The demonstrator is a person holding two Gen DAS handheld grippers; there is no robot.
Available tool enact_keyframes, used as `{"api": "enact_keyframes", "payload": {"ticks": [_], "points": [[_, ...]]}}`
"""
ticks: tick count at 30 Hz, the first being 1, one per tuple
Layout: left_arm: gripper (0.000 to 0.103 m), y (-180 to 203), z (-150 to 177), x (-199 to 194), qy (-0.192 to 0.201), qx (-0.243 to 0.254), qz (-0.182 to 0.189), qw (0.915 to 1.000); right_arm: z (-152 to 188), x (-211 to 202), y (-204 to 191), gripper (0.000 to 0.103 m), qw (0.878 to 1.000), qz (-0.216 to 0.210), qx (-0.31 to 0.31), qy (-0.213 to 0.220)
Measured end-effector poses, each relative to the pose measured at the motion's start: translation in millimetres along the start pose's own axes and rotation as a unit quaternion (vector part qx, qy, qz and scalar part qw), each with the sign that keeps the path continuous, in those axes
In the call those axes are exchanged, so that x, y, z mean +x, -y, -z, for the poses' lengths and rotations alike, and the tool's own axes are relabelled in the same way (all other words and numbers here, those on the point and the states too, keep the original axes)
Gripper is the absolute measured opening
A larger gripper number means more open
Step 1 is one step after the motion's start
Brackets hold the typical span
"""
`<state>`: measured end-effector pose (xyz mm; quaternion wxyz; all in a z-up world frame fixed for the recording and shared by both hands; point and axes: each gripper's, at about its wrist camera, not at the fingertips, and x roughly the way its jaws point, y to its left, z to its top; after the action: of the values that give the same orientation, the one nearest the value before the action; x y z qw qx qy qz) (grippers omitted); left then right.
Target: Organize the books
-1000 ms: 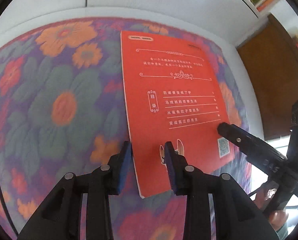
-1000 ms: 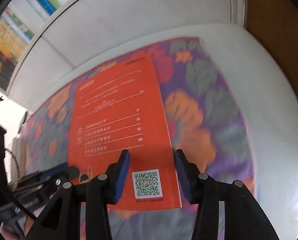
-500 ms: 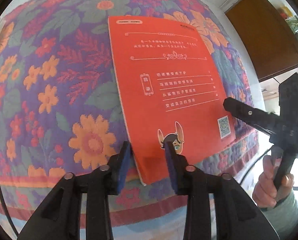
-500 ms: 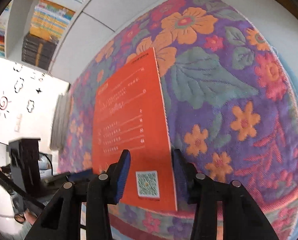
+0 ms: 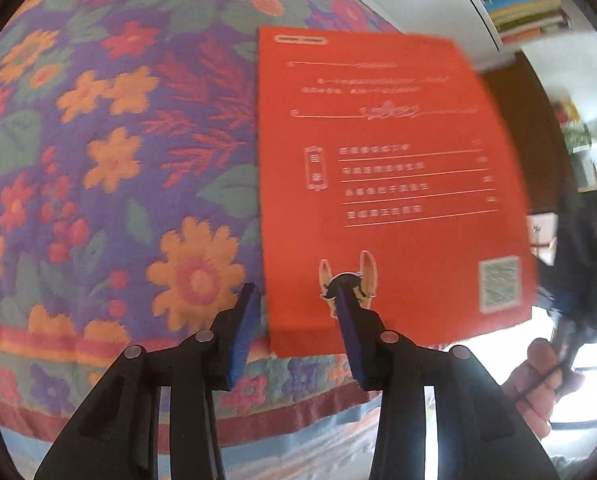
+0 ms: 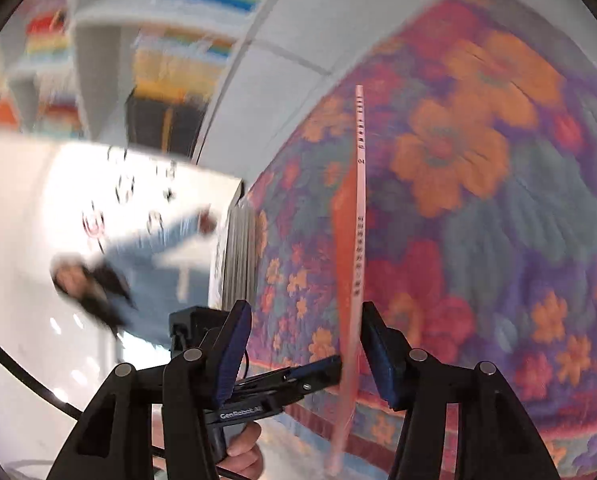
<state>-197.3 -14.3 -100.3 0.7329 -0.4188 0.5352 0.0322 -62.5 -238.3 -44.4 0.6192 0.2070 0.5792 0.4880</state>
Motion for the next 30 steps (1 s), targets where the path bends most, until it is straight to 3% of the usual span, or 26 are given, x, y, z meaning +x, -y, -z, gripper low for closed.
{"api": "enact_keyframes", "payload": {"ticks": [3,6,11,14,18,20,22,25,27,30], "points": [[0.036,-14,8,-26,0.027,-0.014,-0.022,0.9993,2,9,-37,0.055,0.999,-0.015,-0.043,-0.017],[0.036,-37,17,-71,0.081,-0.038,-0.044,0.995,6,38,-78,0.055,0.995,-0.04,-0.077,-0.04],[0.036,-87,33,-157,0.166,-0.08,-0.123,0.975,35,102,-105,0.055,0.988,-0.053,-0.09,-0.11],[0.036,-105,40,-174,0.174,-0.089,-0.15,0.9691,57,124,-108,0.055,0.985,-0.041,-0.092,-0.14],[0.036,-129,46,-170,0.139,-0.096,-0.134,0.9765,75,133,-94,0.057,0.983,0.053,-0.102,-0.144],[0.036,-131,41,-157,0.123,-0.096,-0.108,0.9819,76,137,-86,0.057,0.98,0.104,-0.102,-0.138],[0.037,-126,29,-145,0.108,-0.088,-0.085,0.9866,73,138,-72,0.057,0.971,0.175,-0.103,-0.123],[0.047,-117,11,-119,0.079,-0.069,-0.065,0.9923,69,130,-51,0.057,0.96,0.244,-0.097,-0.099],[0.05,-118,3,-106,0.062,-0.068,-0.065,0.9937,68,138,-41,0.056,0.95,0.282,-0.093,-0.098],[0.05,-118,4,-97,0.064,-0.059,-0.06,0.9944,73,139,-42,0.046,0.952,0.275,-0.106,-0.084]]}}
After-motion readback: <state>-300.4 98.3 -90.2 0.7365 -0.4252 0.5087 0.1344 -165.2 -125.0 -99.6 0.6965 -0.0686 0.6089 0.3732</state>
